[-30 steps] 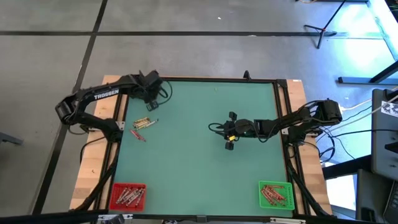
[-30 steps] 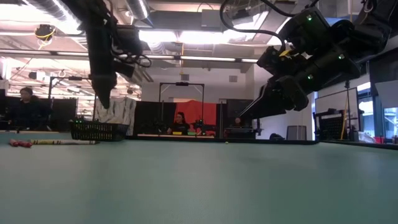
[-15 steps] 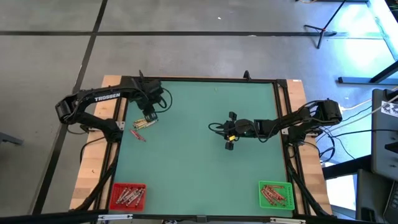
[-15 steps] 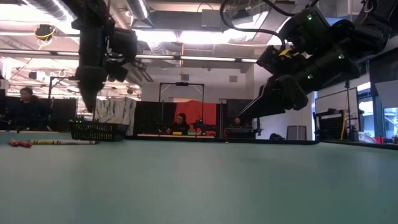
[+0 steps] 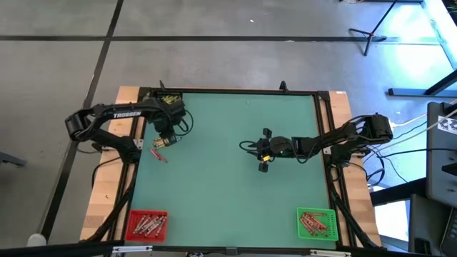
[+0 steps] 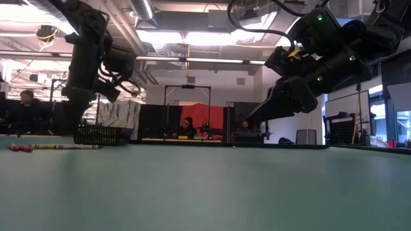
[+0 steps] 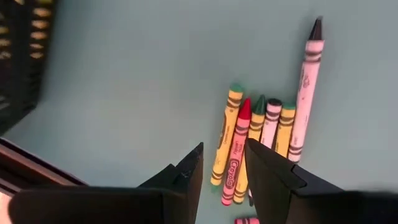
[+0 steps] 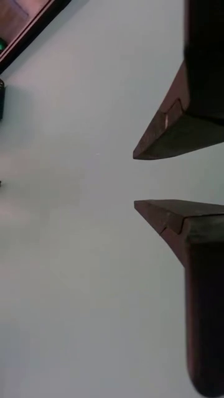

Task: Sort crayons
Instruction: Put the top green crayon into the black bin

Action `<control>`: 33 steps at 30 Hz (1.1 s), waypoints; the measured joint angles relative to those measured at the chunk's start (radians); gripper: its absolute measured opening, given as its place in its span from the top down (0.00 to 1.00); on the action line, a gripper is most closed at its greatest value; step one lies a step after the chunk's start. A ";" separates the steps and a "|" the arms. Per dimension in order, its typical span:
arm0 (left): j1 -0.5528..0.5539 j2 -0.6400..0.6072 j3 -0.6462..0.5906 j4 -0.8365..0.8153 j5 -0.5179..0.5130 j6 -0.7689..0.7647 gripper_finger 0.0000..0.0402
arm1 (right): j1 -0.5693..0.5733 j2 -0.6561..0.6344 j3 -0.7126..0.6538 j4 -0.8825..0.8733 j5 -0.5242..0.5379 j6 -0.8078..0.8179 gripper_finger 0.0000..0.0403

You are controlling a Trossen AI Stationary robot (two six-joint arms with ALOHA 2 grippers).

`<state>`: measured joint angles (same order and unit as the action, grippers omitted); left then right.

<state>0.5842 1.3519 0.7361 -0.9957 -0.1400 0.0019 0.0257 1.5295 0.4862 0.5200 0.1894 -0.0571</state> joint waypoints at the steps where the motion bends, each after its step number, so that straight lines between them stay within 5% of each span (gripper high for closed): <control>1: 0.000 0.013 0.000 -0.003 0.000 -0.001 0.75 | 0.000 0.000 0.000 0.003 0.000 0.001 0.73; 14: 0.001 0.209 0.000 0.008 -0.057 0.000 0.75 | 0.000 0.000 0.000 0.004 0.000 0.002 0.73; 33: 0.010 0.179 0.053 -0.037 -0.042 -0.001 0.78 | 0.000 0.000 0.000 0.003 -0.001 0.002 0.73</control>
<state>0.5943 1.5310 0.7895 -1.0326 -0.1825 0.0008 0.0257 1.5295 0.4866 0.5228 0.1883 -0.0547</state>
